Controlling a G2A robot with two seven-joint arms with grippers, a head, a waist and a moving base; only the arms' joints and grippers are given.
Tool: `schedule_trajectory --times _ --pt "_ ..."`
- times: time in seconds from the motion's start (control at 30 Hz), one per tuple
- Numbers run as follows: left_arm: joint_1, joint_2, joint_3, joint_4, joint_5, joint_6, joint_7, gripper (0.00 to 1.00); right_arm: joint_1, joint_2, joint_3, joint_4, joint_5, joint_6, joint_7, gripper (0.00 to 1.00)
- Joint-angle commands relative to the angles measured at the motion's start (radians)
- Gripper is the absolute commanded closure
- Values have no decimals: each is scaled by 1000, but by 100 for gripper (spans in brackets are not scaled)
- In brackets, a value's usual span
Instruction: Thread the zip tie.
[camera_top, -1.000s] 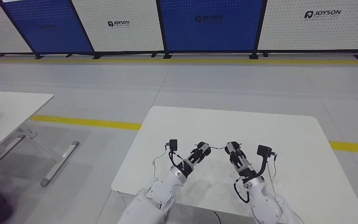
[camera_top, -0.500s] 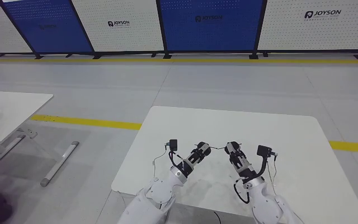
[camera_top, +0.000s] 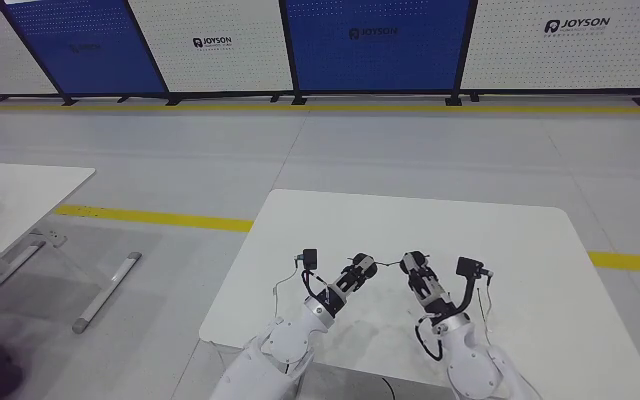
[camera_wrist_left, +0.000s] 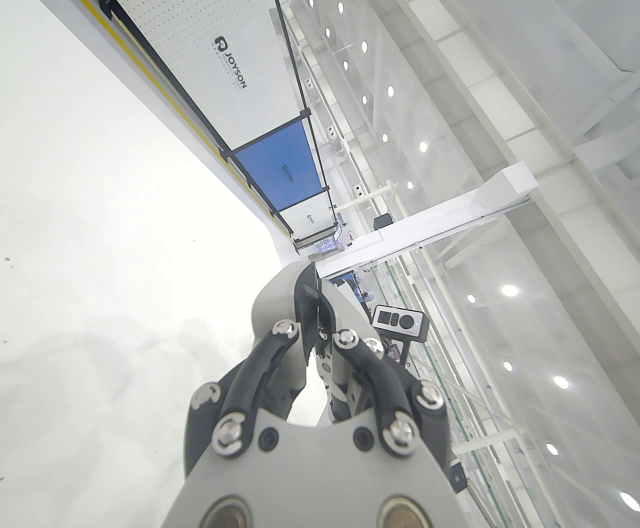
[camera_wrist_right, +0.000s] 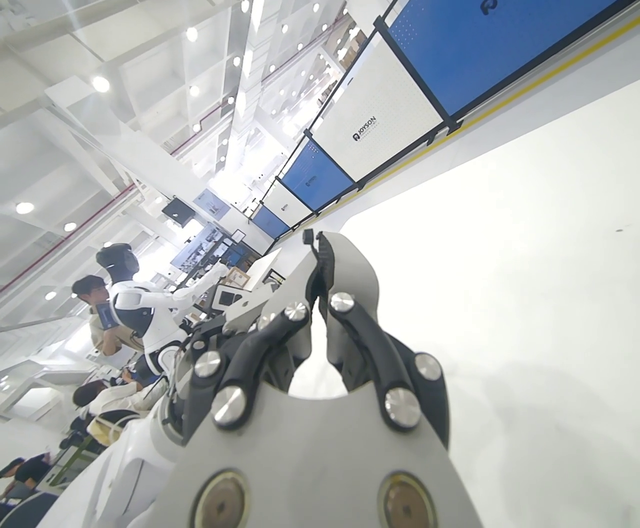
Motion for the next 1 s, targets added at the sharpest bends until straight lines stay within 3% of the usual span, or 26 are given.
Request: schedule_trajectory --times 0.0,0.57,0.97 --pt "0 0 0 0 0 0 0 100 -4 0 2 -3 -2 -1 0 100" --pt "0 0 0 0 0 0 0 100 12 -9 -17 19 -6 17 2 100" --pt "0 0 0 0 0 0 0 100 43 -19 -33 81 96 -10 59 100"
